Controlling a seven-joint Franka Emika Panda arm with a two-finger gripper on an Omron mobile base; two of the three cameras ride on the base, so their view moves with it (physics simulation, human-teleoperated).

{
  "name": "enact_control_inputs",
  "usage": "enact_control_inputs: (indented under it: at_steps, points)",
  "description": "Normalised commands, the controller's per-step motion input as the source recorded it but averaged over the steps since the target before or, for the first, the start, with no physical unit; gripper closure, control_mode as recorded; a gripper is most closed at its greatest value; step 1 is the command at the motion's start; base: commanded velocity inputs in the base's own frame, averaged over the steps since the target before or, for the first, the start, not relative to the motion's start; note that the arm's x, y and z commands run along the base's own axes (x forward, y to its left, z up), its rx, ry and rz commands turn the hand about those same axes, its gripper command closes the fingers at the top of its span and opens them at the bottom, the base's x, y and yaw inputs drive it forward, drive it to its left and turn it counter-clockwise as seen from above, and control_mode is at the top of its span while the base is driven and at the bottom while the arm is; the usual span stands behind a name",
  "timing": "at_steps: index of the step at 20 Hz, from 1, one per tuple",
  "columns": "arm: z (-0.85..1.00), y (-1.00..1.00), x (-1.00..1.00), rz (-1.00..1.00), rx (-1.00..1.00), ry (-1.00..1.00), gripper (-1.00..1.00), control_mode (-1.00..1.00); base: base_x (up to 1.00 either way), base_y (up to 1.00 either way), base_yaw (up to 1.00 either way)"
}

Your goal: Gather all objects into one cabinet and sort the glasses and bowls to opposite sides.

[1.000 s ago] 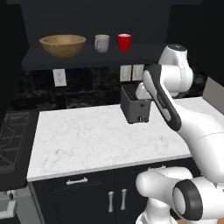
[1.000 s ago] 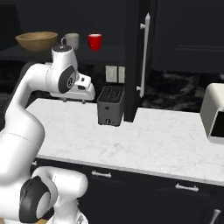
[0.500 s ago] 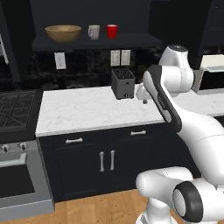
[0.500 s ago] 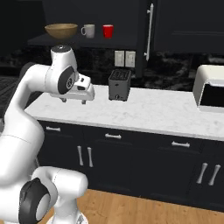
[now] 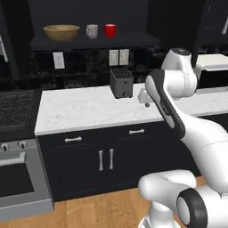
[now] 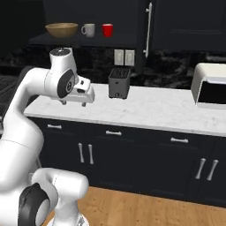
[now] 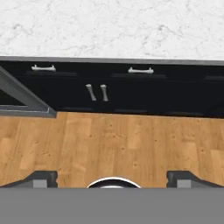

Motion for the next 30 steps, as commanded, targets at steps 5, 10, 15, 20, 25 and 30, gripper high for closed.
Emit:
enact_control_inputs:
  at_steps: [5, 10, 15, 20, 25, 30]
  points:
    - [0.0, 0.0, 0.0, 0.0, 0.0, 0.0, -1.0, 1.0, 0.0, -0.1, -0.06]
    - [0.0, 0.0, 0.0, 0.0, 0.0, 0.0, -1.0, 1.0, -0.29, 0.35, 0.11]
    - [0.0, 0.0, 0.0, 0.0, 0.0, 0.0, -1.0, 1.0, -0.33, 0.65, 0.12]
    - [0.0, 0.0, 0.0, 0.0, 0.0, 0.0, -1.0, 1.0, -0.25, 0.88, 0.14]
    - [0.0, 0.0, 0.0, 0.0, 0.0, 0.0, -1.0, 1.0, -0.15, 0.92, 0.34]
    - [0.0, 0.0, 0.0, 0.0, 0.0, 0.0, -1.0, 1.0, -0.15, 0.68, 0.44]
